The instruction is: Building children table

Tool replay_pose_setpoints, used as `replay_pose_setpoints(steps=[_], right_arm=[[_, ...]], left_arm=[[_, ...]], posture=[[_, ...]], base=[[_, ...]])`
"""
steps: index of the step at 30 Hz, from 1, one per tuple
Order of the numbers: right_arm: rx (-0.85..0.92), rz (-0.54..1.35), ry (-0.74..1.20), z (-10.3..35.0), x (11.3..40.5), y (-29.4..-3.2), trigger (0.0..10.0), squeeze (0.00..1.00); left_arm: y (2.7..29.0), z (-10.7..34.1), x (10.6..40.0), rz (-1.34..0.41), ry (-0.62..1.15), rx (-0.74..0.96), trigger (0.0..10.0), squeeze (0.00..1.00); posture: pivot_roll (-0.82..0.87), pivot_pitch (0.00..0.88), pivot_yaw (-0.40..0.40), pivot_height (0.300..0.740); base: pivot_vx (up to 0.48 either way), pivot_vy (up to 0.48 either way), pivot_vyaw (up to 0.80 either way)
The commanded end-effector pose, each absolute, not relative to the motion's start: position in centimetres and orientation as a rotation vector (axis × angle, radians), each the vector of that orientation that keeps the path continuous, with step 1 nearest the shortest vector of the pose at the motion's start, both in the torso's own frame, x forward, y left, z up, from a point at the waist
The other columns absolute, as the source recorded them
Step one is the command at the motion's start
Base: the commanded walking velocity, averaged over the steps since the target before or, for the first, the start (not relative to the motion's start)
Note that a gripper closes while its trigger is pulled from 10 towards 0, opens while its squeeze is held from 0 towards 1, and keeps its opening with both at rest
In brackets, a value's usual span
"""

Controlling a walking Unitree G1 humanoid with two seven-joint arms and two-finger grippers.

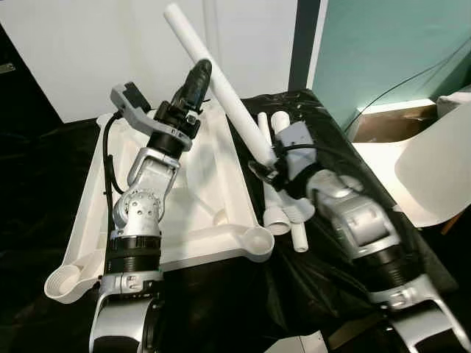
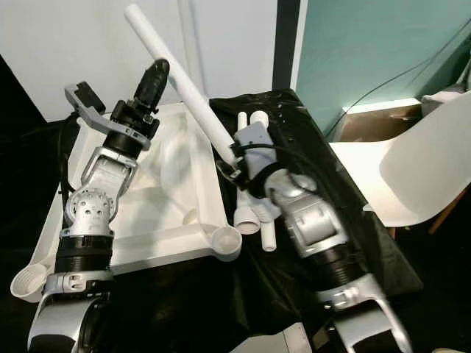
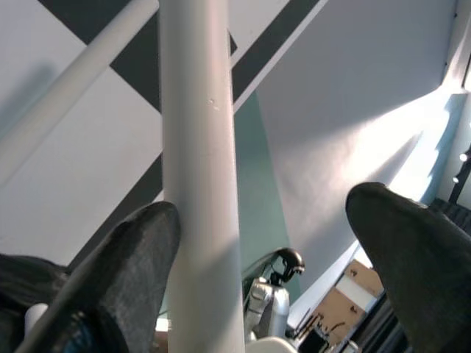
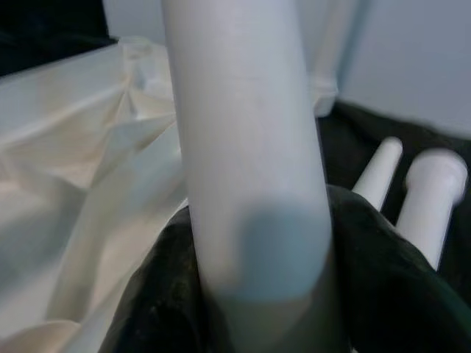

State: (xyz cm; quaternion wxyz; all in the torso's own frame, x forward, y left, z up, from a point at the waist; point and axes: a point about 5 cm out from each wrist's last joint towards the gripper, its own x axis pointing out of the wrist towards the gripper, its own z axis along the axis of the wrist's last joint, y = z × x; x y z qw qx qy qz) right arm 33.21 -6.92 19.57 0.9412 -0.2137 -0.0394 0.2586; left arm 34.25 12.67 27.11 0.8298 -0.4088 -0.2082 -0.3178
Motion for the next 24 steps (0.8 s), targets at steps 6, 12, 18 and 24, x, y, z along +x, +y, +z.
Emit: replay_pose_setpoints(steps=[6, 12, 18, 24], right_arm=[[-0.694, 0.412, -0.256, 20.5, 33.8, -5.9, 0.0, 0.00], [-0.962, 0.377, -0.433, 19.6, 33.7, -4.8, 0.0, 0.00], [-1.065, 0.368, -0.534, 19.1, 33.2, -4.2, 0.0, 0.00], [-1.175, 0.337, -0.663, 17.8, 32.7, -3.3, 0.0, 0.00]], left_arm=[[12.3, 26.9, 33.6, -0.773, -0.455, -0.847, 10.0, 0.00], [12.1, 26.0, 33.6, -0.740, -0.443, -0.798, 10.0, 0.00], [11.8, 26.1, 33.6, -0.745, -0.434, -0.786, 10.0, 0.00], [12.4, 26.9, 33.9, -0.742, -0.436, -0.789, 10.0, 0.00]], posture=[[-0.09, 0.000, 0.039, 0.740], [-0.08, 0.000, 0.029, 0.740], [-0.08, 0.000, 0.062, 0.740], [-0.08, 0.000, 0.076, 0.740]], base=[[0.000, 0.000, 0.00], [0.000, 0.000, 0.00], [0.000, 0.000, 0.00], [0.000, 0.000, 0.00]])
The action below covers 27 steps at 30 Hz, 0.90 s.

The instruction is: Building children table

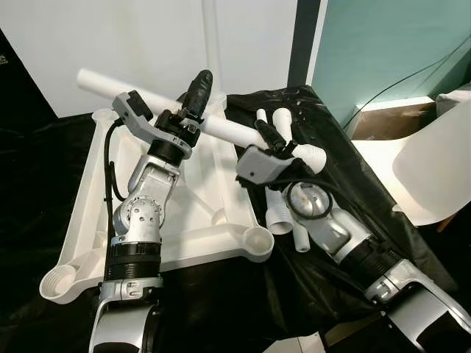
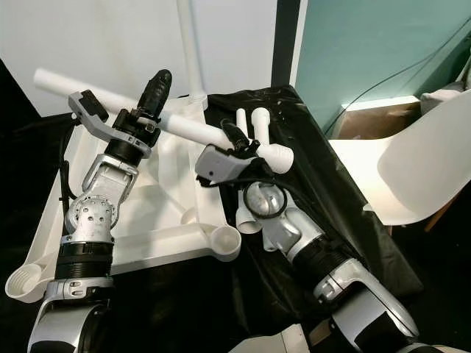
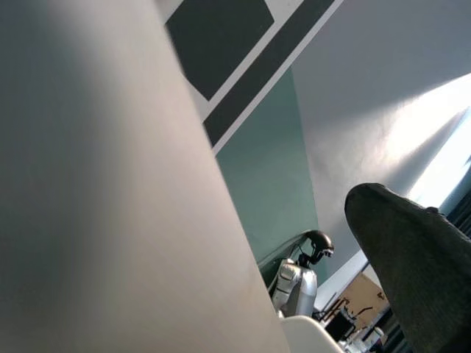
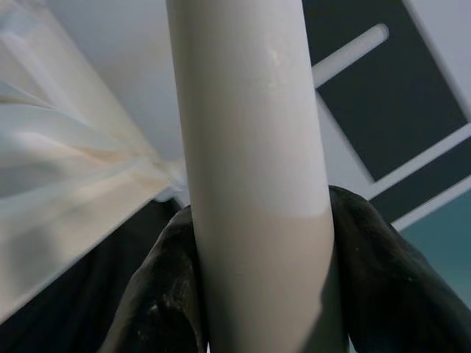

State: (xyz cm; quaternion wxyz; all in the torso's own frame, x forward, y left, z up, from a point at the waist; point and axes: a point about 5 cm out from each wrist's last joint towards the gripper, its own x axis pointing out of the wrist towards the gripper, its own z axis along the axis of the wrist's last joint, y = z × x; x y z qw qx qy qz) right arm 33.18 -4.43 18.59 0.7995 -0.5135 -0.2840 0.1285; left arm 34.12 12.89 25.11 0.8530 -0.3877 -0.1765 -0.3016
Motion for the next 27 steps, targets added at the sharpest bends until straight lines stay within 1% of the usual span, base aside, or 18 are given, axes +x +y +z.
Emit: replay_pose_setpoints(steps=[1, 3, 4, 12, 13, 15, 17, 18, 19, 20, 21, 22, 24, 25, 26, 27], right_arm=[[-1.175, 0.337, -0.663, 17.8, 32.7, -3.3, 0.0, 0.00], [-1.189, 0.333, -0.685, 17.6, 32.7, -3.2, 0.0, 0.00], [-1.189, 0.327, -0.696, 17.4, 32.7, -3.2, 0.0, 0.00], [-1.206, 0.302, -0.745, 16.9, 32.9, -3.1, 0.0, 0.00], [-1.208, 0.297, -0.736, 16.8, 33.0, -3.2, 10.0, 0.00], [-1.210, 0.285, -0.732, 16.8, 33.1, -3.3, 10.0, 0.00], [-1.110, 0.313, -0.650, 16.9, 33.4, -3.3, 10.0, 0.00], [-1.110, 0.313, -0.650, 16.9, 33.4, -3.3, 10.0, 0.00], [-1.033, 0.330, -0.598, 17.1, 33.5, -3.4, 10.0, 0.00], [-0.917, 0.372, -0.502, 17.3, 33.7, -3.5, 10.0, 1.00], [-0.840, 0.403, -0.445, 17.4, 33.8, -3.5, 10.0, 1.00], [-0.840, 0.403, -0.445, 17.4, 33.8, -3.5, 10.0, 1.00], [-0.622, 0.523, -0.250, 17.9, 33.8, -3.2, 10.0, 1.00], [-0.562, 0.568, -0.204, 18.1, 33.7, -3.1, 10.0, 1.00], [-0.562, 0.568, -0.204, 18.1, 33.7, -3.1, 10.0, 1.00], [-0.527, 0.596, -0.180, 18.3, 33.6, -3.0, 10.0, 0.81]], left_arm=[[12.4, 26.9, 33.9, -0.742, -0.436, -0.789, 10.0, 0.00], [12.5, 27.0, 34.0, -0.734, -0.441, -0.794, 10.0, 0.00], [12.6, 27.1, 33.9, -0.732, -0.460, -0.805, 0.0, 0.00], [13.1, 27.1, 33.4, -0.731, -0.513, -0.811, 0.0, 0.00], [13.1, 27.2, 33.4, -0.732, -0.521, -0.816, 0.0, 0.00], [13.1, 27.3, 33.4, -0.733, -0.527, -0.820, 0.0, 0.00], [13.1, 27.4, 33.4, -0.734, -0.534, -0.822, 0.0, 0.00], [13.1, 27.4, 33.4, -0.734, -0.534, -0.822, 0.0, 0.00], [13.1, 27.3, 33.4, -0.735, -0.535, -0.822, 0.0, 0.00], [13.0, 27.2, 33.4, -0.739, -0.532, -0.813, 0.0, 0.00], [12.9, 27.1, 33.3, -0.742, -0.529, -0.806, 0.0, 0.00], [12.9, 27.1, 33.3, -0.742, -0.529, -0.806, 0.0, 0.00], [12.5, 26.9, 33.3, -0.759, -0.519, -0.780, 0.0, 0.00], [12.3, 26.9, 33.2, -0.764, -0.517, -0.774, 0.0, 0.00], [12.3, 26.9, 33.2, -0.764, -0.517, -0.774, 0.0, 0.00], [12.2, 26.9, 33.2, -0.767, -0.516, -0.771, 0.0, 0.00]], posture=[[-0.08, 0.000, 0.076, 0.740], [-0.08, 0.000, 0.076, 0.740], [-0.05, 0.000, 0.071, 0.740], [-0.05, 0.000, 0.065, 0.740], [-0.05, 0.000, 0.062, 0.740], [-0.05, 0.000, 0.062, 0.740], [-0.05, 0.000, 0.053, 0.740], [-0.05, 0.000, 0.053, 0.740], [-0.05, 0.000, 0.053, 0.740], [-0.06, 0.000, 0.057, 0.740], [-0.06, 0.000, 0.057, 0.740], [-0.06, 0.000, 0.057, 0.740], [-0.07, 0.000, 0.060, 0.740], [-0.07, 0.000, 0.060, 0.740], [-0.07, 0.000, 0.060, 0.740], [-0.07, 0.000, 0.060, 0.740]], base=[[0.000, 0.000, 0.00], [0.000, 0.000, 0.00], [0.000, 0.000, 0.00], [0.000, 0.000, 0.00], [0.000, 0.000, 0.00], [0.000, 0.000, 0.00], [0.000, 0.000, 0.00], [0.000, 0.000, 0.00], [0.000, 0.000, 0.00], [0.000, 0.000, 0.00], [0.000, 0.000, 0.00], [0.000, 0.000, 0.00], [0.000, 0.000, 0.00], [0.000, 0.000, 0.00], [0.000, 0.000, 0.00], [0.000, 0.000, 0.00]])
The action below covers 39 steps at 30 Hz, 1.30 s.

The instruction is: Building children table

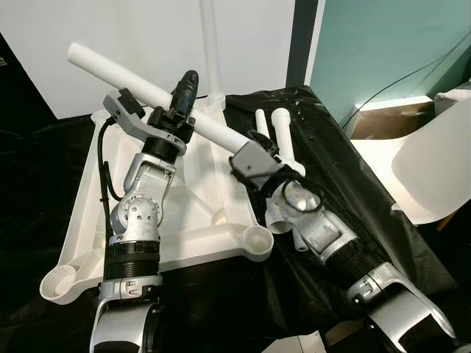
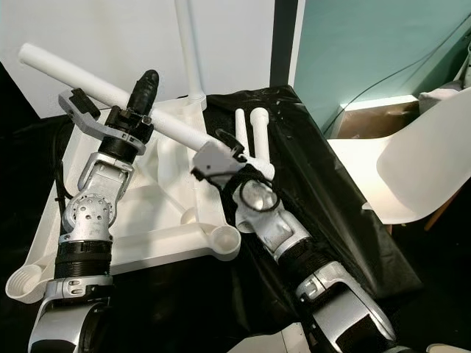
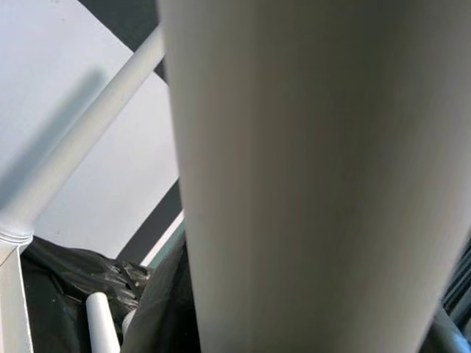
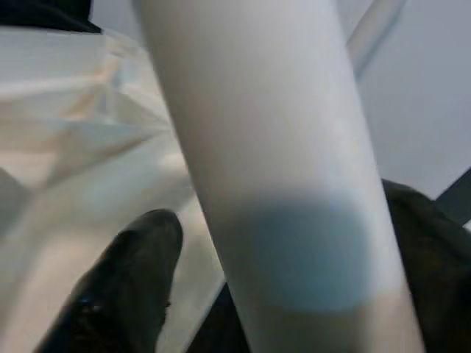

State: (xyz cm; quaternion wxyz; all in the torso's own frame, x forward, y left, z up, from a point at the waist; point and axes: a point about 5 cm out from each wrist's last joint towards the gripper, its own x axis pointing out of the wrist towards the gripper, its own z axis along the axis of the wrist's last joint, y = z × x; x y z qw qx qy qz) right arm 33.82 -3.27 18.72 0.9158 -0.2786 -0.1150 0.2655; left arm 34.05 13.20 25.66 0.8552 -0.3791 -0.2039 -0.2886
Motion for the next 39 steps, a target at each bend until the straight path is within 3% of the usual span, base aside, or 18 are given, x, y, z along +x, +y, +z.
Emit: replay_pose_setpoints(steps=[1, 2, 5, 9, 10, 25, 26, 27, 28, 35, 36, 39], right_arm=[[-0.527, 0.596, -0.180, 18.3, 33.6, -3.0, 10.0, 0.81], [-0.487, 0.653, -0.131, 19.0, 33.5, -3.2, 10.0, 0.00], [-0.440, 0.788, -0.008, 20.2, 33.8, -4.5, 10.0, 0.00], [-0.433, 0.830, 0.064, 19.7, 34.2, -5.1, 10.0, 0.00], [-0.452, 0.840, 0.097, 19.1, 34.4, -5.5, 0.0, 0.00], [-0.448, 0.821, 0.144, 19.0, 34.7, -5.9, 0.0, 0.00], [-0.453, 0.801, 0.135, 19.1, 34.8, -6.0, 0.0, 0.00], [-0.453, 0.801, 0.135, 19.1, 34.8, -6.0, 0.0, 0.00], [-0.454, 0.783, 0.130, 19.3, 34.8, -6.1, 0.0, 0.00], [-0.507, 0.682, 0.053, 20.0, 35.3, -6.0, 0.0, 0.00], [-0.572, 0.530, -0.039, 20.5, 35.7, -6.0, 0.0, 0.00], [-0.652, 0.430, -0.118, 20.9, 35.8, -5.9, 0.0, 0.00]], left_arm=[[12.2, 26.9, 33.2, -0.767, -0.516, -0.771, 0.0, 0.00], [12.1, 26.9, 33.2, -0.769, -0.515, -0.773, 0.0, 0.00], [12.2, 27.3, 33.4, -0.769, -0.524, -0.798, 0.0, 0.00], [12.3, 27.4, 33.4, -0.767, -0.533, -0.817, 0.0, 0.00], [12.4, 27.5, 33.4, -0.766, -0.538, -0.824, 0.0, 0.00], [12.9, 27.4, 33.5, -0.745, -0.548, -0.833, 0.0, 0.00], [12.8, 27.3, 33.5, -0.742, -0.543, -0.832, 10.0, 0.00], [12.8, 27.3, 33.5, -0.742, -0.543, -0.832, 10.0, 0.00], [12.8, 27.3, 33.6, -0.742, -0.540, -0.833, 10.0, 1.00], [12.8, 27.4, 33.8, -0.719, -0.535, -0.844, 10.0, 1.00], [13.1, 27.6, 34.1, -0.688, -0.535, -0.867, 10.0, 0.00], [13.1, 27.7, 34.1, -0.689, -0.532, -0.873, 10.0, 0.00]], posture=[[-0.07, 0.000, 0.060, 0.740], [-0.08, 0.000, 0.066, 0.740], [-0.08, 0.000, 0.066, 0.740], [-0.09, 0.000, 0.064, 0.740], [-0.08, 0.000, 0.061, 0.740], [-0.08, 0.000, 0.056, 0.740], [-0.08, 0.000, 0.056, 0.740], [-0.08, 0.000, 0.056, 0.740], [-0.08, 0.000, 0.059, 0.740], [-0.09, 0.000, 0.064, 0.740], [-0.09, 0.000, 0.065, 0.740], [-0.09, 0.000, 0.065, 0.740]], base=[[0.000, 0.000, 0.00], [0.000, 0.000, 0.00], [0.000, 0.000, 0.00], [0.000, 0.000, 0.00], [0.000, 0.000, 0.00], [0.000, 0.000, 0.00], [0.000, 0.000, 0.00], [0.000, 0.000, 0.00], [0.000, 0.000, 0.00], [0.000, 0.000, 0.00], [0.000, 0.000, 0.00], [0.000, 0.000, 0.00]])
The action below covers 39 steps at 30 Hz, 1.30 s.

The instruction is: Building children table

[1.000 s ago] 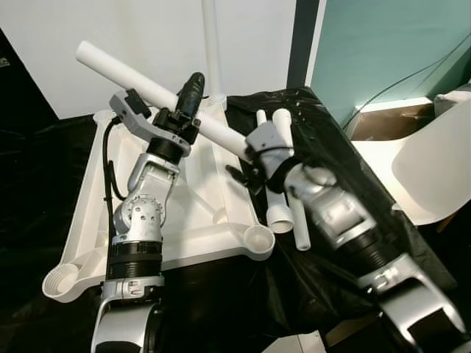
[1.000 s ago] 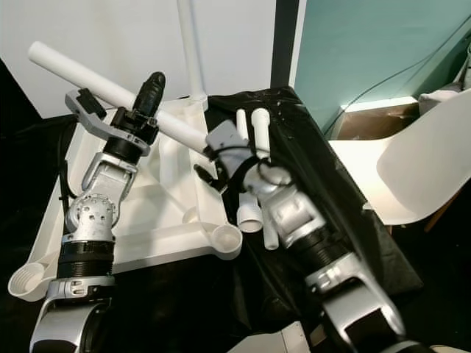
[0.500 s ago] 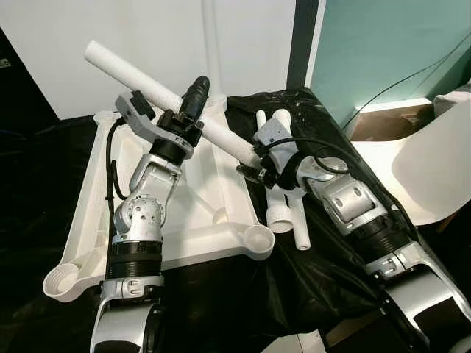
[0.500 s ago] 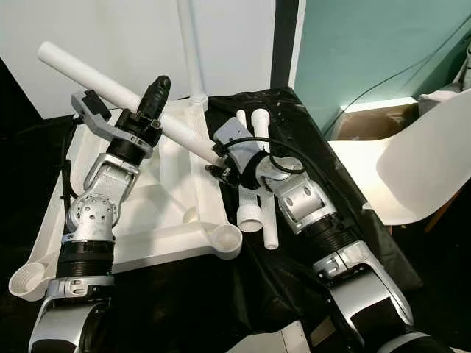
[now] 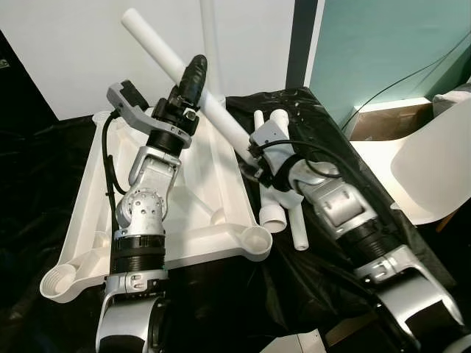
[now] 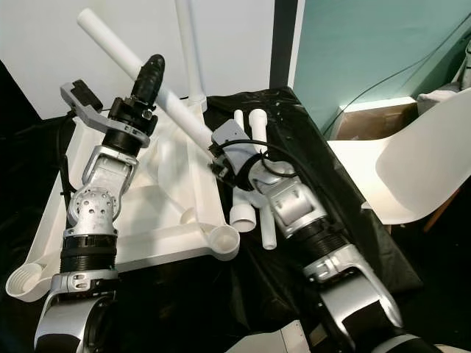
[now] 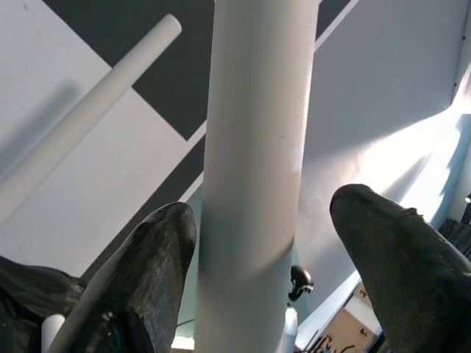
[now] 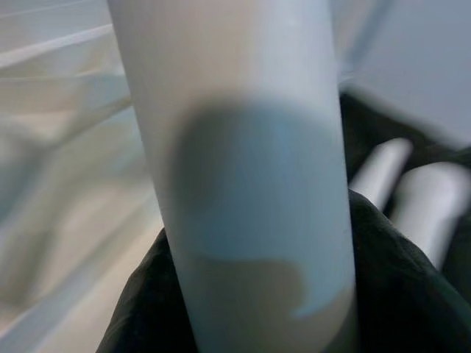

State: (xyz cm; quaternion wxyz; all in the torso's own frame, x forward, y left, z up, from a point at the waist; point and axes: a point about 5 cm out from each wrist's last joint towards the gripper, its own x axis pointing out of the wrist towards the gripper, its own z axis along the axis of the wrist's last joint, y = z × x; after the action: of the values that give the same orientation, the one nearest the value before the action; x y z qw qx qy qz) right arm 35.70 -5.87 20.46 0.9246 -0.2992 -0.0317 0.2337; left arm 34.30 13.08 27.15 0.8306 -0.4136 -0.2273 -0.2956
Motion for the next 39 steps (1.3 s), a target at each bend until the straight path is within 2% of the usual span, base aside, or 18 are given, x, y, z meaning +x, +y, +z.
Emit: replay_pose_setpoints(steps=[1, 2, 5, 10, 13, 16, 21, 22, 27, 28, 35, 36, 37, 38, 39], right_arm=[[-0.683, 0.406, -0.146, 21.1, 35.8, -5.9, 0.0, 0.00], [-0.751, 0.372, -0.189, 21.4, 35.7, -5.8, 0.0, 0.00], [-0.807, 0.344, -0.223, 21.5, 35.7, -5.8, 0.0, 0.00], [-1.107, 0.230, -0.362, 20.3, 35.4, -5.9, 0.0, 0.00], [-1.156, 0.217, -0.383, 19.6, 35.4, -5.9, 0.0, 0.00], [-1.252, 0.169, -0.489, 19.0, 34.9, -5.7, 0.0, 0.00], [-1.278, 0.137, -0.548, 19.0, 34.6, -5.5, 0.0, 0.00], [-1.273, 0.119, -0.570, 18.8, 34.5, -5.5, 0.0, 0.00], [-1.230, 0.110, -0.558, 18.5, 34.4, -5.5, 0.0, 0.00], [-1.178, 0.116, -0.521, 18.3, 34.5, -5.6, 10.0, 0.00], [-1.014, 0.142, -0.446, 19.1, 34.8, -5.5, 10.0, 0.00], [-0.961, 0.157, -0.415, 19.6, 34.9, -5.3, 10.0, 0.40], [-0.961, 0.157, -0.415, 19.6, 34.9, -5.3, 10.0, 0.40], [-0.897, 0.179, -0.378, 19.9, 35.0, -5.2, 10.0, 1.00], [-0.834, 0.212, -0.331, 20.1, 35.0, -5.1, 10.0, 1.00]], left_arm=[[13.1, 27.7, 34.1, -0.693, -0.530, -0.872, 10.0, 0.00], [13.0, 27.6, 34.1, -0.697, -0.528, -0.873, 10.0, 0.00], [12.9, 27.6, 34.0, -0.699, -0.526, -0.873, 10.0, 0.00], [12.9, 27.5, 34.0, -0.702, -0.523, -0.879, 10.0, 0.00], [12.9, 27.5, 34.0, -0.702, -0.522, -0.880, 10.0, 0.00], [12.8, 27.5, 34.0, -0.699, -0.518, -0.880, 10.0, 0.00], [12.8, 27.3, 34.0, -0.697, -0.514, -0.879, 10.0, 0.00], [12.8, 27.4, 34.0, -0.706, -0.519, -0.890, 0.0, 0.00], [12.8, 27.4, 33.8, -0.729, -0.534, -0.903, 0.0, 0.00], [12.7, 27.5, 33.6, -0.742, -0.541, -0.904, 0.0, 0.00], [12.8, 27.5, 33.4, -0.767, -0.549, -0.913, 0.0, 0.00], [12.8, 27.6, 33.5, -0.771, -0.550, -0.914, 0.0, 0.00], [12.8, 27.6, 33.5, -0.771, -0.550, -0.914, 0.0, 0.00], [12.7, 27.6, 33.5, -0.774, -0.550, -0.915, 0.0, 0.00], [12.7, 27.6, 33.5, -0.775, -0.549, -0.915, 0.0, 0.00]], posture=[[-0.09, 0.000, 0.065, 0.740], [-0.09, 0.000, 0.065, 0.740], [-0.09, 0.000, 0.065, 0.740], [-0.09, 0.000, 0.063, 0.740], [-0.08, 0.000, 0.062, 0.740], [-0.08, 0.000, 0.065, 0.740], [-0.08, 0.000, 0.065, 0.740], [-0.08, 0.000, 0.066, 0.740], [-0.08, 0.000, 0.070, 0.740], [-0.08, 0.000, 0.071, 0.740], [-0.09, 0.000, 0.079, 0.740], [-0.09, 0.000, 0.080, 0.740], [-0.09, 0.000, 0.080, 0.740], [-0.09, 0.000, 0.081, 0.740], [-0.09, 0.000, 0.081, 0.740]], base=[[0.000, 0.000, 0.00], [0.000, 0.000, 0.00], [0.000, 0.000, 0.00], [0.000, 0.000, 0.00], [0.000, 0.000, 0.00], [0.000, 0.000, 0.00], [0.000, 0.000, 0.00], [0.000, 0.000, 0.00], [0.000, 0.000, 0.00], [0.000, 0.000, 0.00], [0.000, 0.000, 0.00], [0.000, 0.000, 0.00], [0.000, 0.000, 0.00], [0.000, 0.000, 0.00], [0.000, 0.000, 0.00]])
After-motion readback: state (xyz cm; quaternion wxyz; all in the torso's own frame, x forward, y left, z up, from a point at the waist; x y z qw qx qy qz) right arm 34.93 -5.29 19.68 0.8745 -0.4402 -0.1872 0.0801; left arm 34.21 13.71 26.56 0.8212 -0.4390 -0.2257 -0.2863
